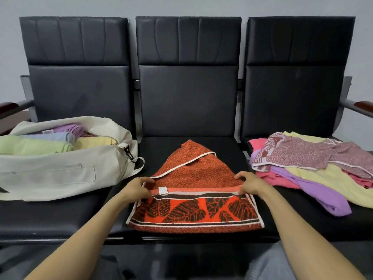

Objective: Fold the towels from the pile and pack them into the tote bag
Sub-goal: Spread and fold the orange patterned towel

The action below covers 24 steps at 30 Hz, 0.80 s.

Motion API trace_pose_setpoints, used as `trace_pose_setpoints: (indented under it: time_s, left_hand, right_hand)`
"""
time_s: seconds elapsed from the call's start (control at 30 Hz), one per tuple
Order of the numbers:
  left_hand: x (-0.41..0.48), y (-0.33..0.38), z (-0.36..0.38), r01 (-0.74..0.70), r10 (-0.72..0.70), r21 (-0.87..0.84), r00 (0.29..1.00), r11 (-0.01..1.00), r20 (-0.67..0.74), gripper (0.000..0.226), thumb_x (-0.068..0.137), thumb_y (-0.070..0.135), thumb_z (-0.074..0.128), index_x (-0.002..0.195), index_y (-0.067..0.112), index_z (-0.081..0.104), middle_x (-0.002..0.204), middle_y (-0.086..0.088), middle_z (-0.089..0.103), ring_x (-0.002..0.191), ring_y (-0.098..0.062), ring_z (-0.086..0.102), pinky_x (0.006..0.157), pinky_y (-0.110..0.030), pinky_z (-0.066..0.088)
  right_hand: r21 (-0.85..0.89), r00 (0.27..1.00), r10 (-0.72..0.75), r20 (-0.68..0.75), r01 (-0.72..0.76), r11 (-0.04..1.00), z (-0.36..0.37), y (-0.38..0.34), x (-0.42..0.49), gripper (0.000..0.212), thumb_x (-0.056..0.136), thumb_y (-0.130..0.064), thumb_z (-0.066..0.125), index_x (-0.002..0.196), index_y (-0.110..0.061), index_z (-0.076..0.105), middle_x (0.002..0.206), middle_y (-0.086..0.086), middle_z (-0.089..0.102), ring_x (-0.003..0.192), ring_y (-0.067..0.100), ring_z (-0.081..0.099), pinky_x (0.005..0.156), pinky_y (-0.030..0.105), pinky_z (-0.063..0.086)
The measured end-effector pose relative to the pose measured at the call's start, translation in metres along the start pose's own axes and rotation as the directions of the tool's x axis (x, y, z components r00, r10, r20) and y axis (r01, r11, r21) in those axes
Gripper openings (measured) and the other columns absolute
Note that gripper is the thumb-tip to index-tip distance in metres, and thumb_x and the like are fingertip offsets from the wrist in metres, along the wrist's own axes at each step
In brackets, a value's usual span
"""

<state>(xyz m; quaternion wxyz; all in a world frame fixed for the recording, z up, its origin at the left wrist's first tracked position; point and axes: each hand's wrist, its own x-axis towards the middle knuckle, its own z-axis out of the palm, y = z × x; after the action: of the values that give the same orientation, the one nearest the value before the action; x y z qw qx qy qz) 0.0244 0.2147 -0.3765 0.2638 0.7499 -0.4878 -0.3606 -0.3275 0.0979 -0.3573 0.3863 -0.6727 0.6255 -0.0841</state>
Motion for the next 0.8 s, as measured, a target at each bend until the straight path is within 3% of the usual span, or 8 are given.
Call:
trace_pose_setpoints:
  time_s: [0.07,0.13,0.3,0.4,0.5,0.63,0.73,0.8]
  left_hand:
    - [0.001,-0.001,0.002,-0.025,0.025,0.014,0.999,1.0,-0.041,0.041,0.076,0.018,0.08,0.113,0.021,0.063,0.106,-0.003,0.06,0.073,-0.013,0.065,0.065,-0.021,0.053]
    - [0.003,-0.003,0.002,-0.04,0.038,-0.01,0.996,0.999,-0.084,0.045,0.073,0.015,0.083,0.114,0.018,0.064,0.11,-0.007,0.06,0.071,-0.016,0.067,0.064,-0.024,0.057]
    - [0.001,0.001,0.002,-0.052,0.049,-0.075,0.998,0.996,-0.036,0.061,0.075,-0.005,0.076,0.13,0.013,0.056,0.098,-0.009,0.06,0.057,-0.011,0.061,0.051,-0.015,0.049]
    - [-0.002,0.005,0.001,-0.034,0.034,-0.123,0.999,0.992,-0.002,0.068,0.076,-0.011,0.07,0.137,0.013,0.05,0.106,-0.012,0.059,0.065,-0.012,0.062,0.052,-0.015,0.05]
    - [-0.007,0.011,-0.004,-0.098,0.093,-0.228,0.995,0.969,-0.031,0.073,0.075,-0.014,0.07,0.139,0.013,0.047,0.106,-0.008,0.064,0.078,-0.012,0.065,0.057,-0.013,0.051]
    - [-0.022,0.028,-0.018,-0.185,0.158,-0.481,0.983,0.857,-0.096,0.073,0.074,-0.015,0.069,0.134,0.021,0.051,0.106,-0.013,0.068,0.082,-0.018,0.07,0.067,-0.023,0.056]
    - [-0.03,0.052,-0.042,-0.289,0.217,-0.509,0.956,0.811,-0.196,0.074,0.072,-0.013,0.071,0.134,0.023,0.053,0.115,-0.016,0.066,0.095,-0.027,0.069,0.085,-0.037,0.055]
    - [-0.036,0.078,-0.063,-0.375,0.275,-0.482,0.924,0.792,-0.267,0.075,0.072,-0.013,0.071,0.135,0.024,0.052,0.112,-0.011,0.068,0.095,-0.025,0.069,0.084,-0.034,0.055]
  right_hand:
    - [0.022,0.999,-0.04,0.028,0.039,0.999,0.0,-0.001,-0.003,0.061,0.076,0.012,0.064,0.128,-0.018,0.054,0.127,0.007,0.054,0.103,0.02,0.056,0.084,0.029,0.049]
    - [0.179,0.996,-0.091,0.012,0.088,0.98,-0.002,-0.001,-0.002,0.054,0.076,0.015,0.062,0.118,-0.019,0.061,0.122,0.008,0.058,0.1,0.025,0.062,0.082,0.035,0.055]
    - [0.672,0.989,-0.121,0.082,0.034,0.739,-0.019,-0.006,-0.008,0.051,0.08,0.021,0.053,0.113,-0.015,0.067,0.113,0.02,0.064,0.081,0.031,0.069,0.061,0.035,0.058]
    - [0.666,0.981,-0.143,0.132,0.019,0.745,-0.022,-0.005,-0.013,0.058,0.079,0.023,0.052,0.121,-0.017,0.063,0.114,0.018,0.063,0.087,0.032,0.069,0.063,0.036,0.059]
    - [0.618,0.98,-0.189,0.055,0.116,0.778,-0.024,-0.005,-0.019,0.06,0.078,0.023,0.052,0.119,-0.02,0.065,0.115,0.014,0.065,0.093,0.03,0.068,0.066,0.035,0.058]
    - [0.707,0.973,-0.217,-0.082,0.21,0.676,-0.031,-0.004,-0.029,0.059,0.079,0.021,0.053,0.116,-0.022,0.067,0.113,0.014,0.067,0.088,0.026,0.068,0.07,0.035,0.059]
    - [0.71,0.945,-0.244,-0.219,0.326,0.624,-0.047,-0.021,-0.033,0.062,0.079,0.02,0.056,0.128,-0.017,0.059,0.113,0.008,0.068,0.086,0.012,0.07,0.069,0.024,0.056]
    - [0.689,0.906,-0.302,-0.297,0.422,0.589,-0.068,-0.048,-0.041,0.061,0.079,0.018,0.058,0.132,-0.013,0.056,0.108,0.003,0.069,0.086,0.008,0.069,0.071,0.019,0.054]
